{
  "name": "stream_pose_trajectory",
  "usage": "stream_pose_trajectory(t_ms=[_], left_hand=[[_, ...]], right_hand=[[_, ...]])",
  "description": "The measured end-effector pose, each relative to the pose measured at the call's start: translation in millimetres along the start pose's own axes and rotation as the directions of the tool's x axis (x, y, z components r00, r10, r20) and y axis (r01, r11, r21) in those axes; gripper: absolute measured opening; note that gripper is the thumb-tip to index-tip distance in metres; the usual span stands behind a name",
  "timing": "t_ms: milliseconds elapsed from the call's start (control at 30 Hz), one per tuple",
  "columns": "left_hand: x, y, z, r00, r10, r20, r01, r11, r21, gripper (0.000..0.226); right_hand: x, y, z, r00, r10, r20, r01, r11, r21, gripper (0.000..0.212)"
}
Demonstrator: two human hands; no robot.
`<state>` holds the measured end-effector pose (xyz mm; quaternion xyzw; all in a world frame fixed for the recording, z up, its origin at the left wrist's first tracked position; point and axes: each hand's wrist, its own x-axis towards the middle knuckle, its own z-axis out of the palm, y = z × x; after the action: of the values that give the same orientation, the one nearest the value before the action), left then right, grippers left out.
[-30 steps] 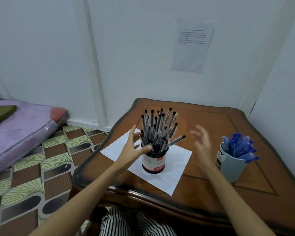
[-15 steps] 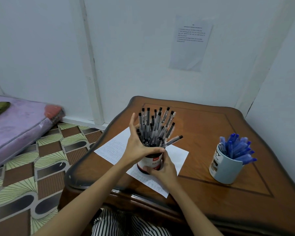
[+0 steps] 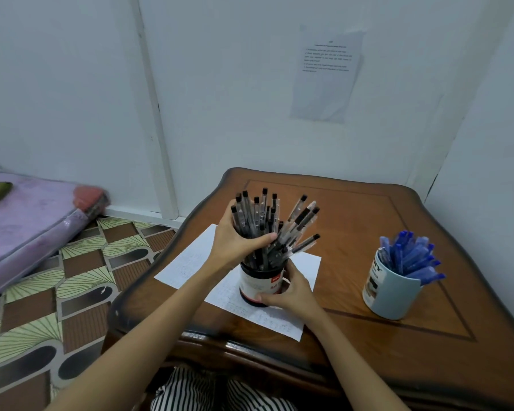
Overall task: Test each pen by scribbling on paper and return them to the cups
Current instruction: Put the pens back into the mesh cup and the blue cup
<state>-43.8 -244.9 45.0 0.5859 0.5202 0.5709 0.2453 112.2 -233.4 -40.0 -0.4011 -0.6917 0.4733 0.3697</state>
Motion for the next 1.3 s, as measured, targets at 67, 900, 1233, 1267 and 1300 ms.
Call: stream_pose_trajectory(t_ms=[67,900,1233,1267,1300], left_hand=[[1.1,2.8,2.6,1.000,0.002,-0.005,-0.002,1.000,-0.020,0.069],[17.3,33.2,-16.6,0.986,0.135,0.100,-0.138,0.990,0.022,0.084],[25.8,73.3,29.2,0.665,0.495,0.560,-0.739,0.545,0.396,0.063],[28.5,68.4,35.8,0.653,0.430,0.623,-0.744,0.518,0.422,0.060],[30.6,62.8,40.1,0.649,0.375,0.661,-0.744,0.494,0.450,0.056]], right_hand=[[2.8,3.6,-5.2,1.000,0.003,0.022,-0.003,1.000,0.003,0.079],[0.5,15.8,-5.0,1.000,-0.008,0.010,0.008,1.000,-0.015,0.082],[-1.0,10.4,-4.3,1.000,0.030,-0.005,-0.030,0.999,-0.010,0.079],[-1.5,10.2,-4.2,1.000,0.029,-0.005,-0.029,1.000,-0.010,0.080],[-2.1,10.1,-4.2,1.000,0.030,-0.003,-0.030,1.000,-0.007,0.080]])
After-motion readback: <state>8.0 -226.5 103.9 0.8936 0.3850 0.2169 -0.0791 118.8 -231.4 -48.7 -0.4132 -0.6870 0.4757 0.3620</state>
